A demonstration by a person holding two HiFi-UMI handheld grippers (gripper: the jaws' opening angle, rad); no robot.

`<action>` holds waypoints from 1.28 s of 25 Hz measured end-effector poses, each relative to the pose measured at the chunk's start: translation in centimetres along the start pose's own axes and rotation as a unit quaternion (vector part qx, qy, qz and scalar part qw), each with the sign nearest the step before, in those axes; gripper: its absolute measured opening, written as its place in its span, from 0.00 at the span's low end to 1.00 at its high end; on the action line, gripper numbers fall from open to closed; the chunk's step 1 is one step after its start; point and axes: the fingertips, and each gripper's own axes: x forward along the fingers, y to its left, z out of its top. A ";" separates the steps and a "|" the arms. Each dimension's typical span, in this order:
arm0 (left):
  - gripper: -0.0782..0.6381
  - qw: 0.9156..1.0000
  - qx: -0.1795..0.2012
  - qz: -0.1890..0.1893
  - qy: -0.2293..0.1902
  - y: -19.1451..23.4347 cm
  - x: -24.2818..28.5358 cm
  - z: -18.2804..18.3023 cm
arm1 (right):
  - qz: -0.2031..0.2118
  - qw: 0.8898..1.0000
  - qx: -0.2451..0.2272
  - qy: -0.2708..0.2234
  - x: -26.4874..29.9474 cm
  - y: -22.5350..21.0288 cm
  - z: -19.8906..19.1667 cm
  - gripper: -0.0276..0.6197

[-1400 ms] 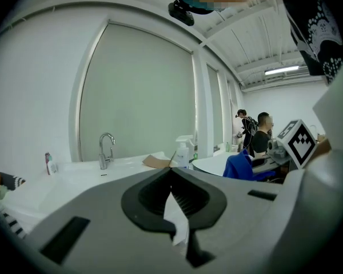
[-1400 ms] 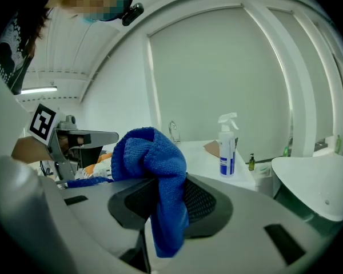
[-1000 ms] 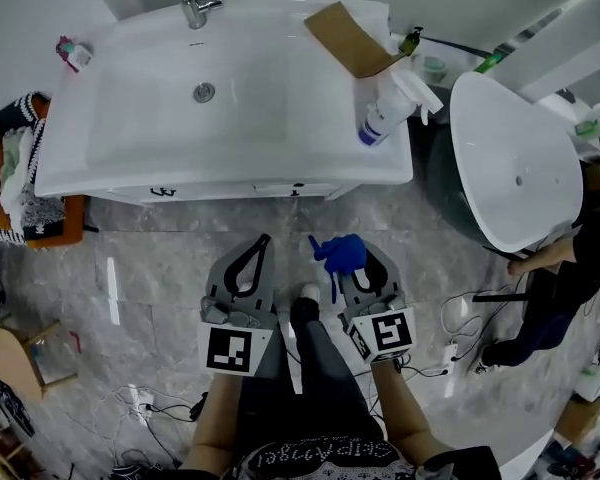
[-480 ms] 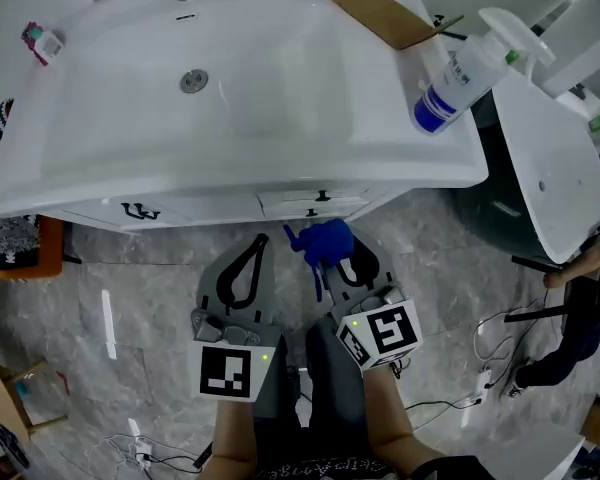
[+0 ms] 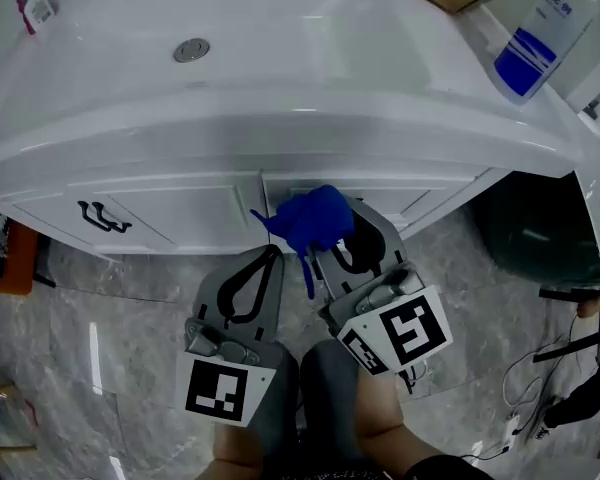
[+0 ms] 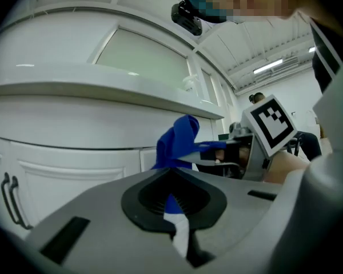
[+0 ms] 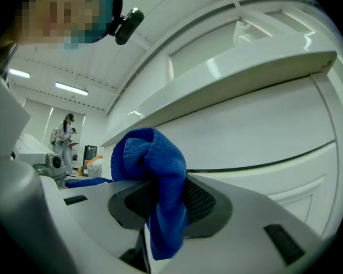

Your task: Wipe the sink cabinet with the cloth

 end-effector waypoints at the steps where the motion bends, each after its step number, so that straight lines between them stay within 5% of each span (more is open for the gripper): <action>1: 0.11 1.000 -0.002 -0.001 -0.005 0.3 0.2 -0.9 | -0.003 1.000 -0.018 -0.012 0.4 0.1 -0.2 0.22; 9: 0.11 0.999 0.014 0.033 -0.020 1.5 0.6 -6.3 | -0.052 0.993 -0.066 -0.078 1.0 0.3 -2.1 0.22; 15: 0.11 1.000 0.013 0.014 0.003 0.6 2.1 -9.2 | -0.029 0.992 -0.060 -0.111 2.1 1.2 -1.0 0.22; 32: 0.11 1.000 0.001 -0.028 0.000 -1.6 3.0 -10.8 | -0.051 0.989 -0.102 -0.091 1.8 0.8 -1.9 0.22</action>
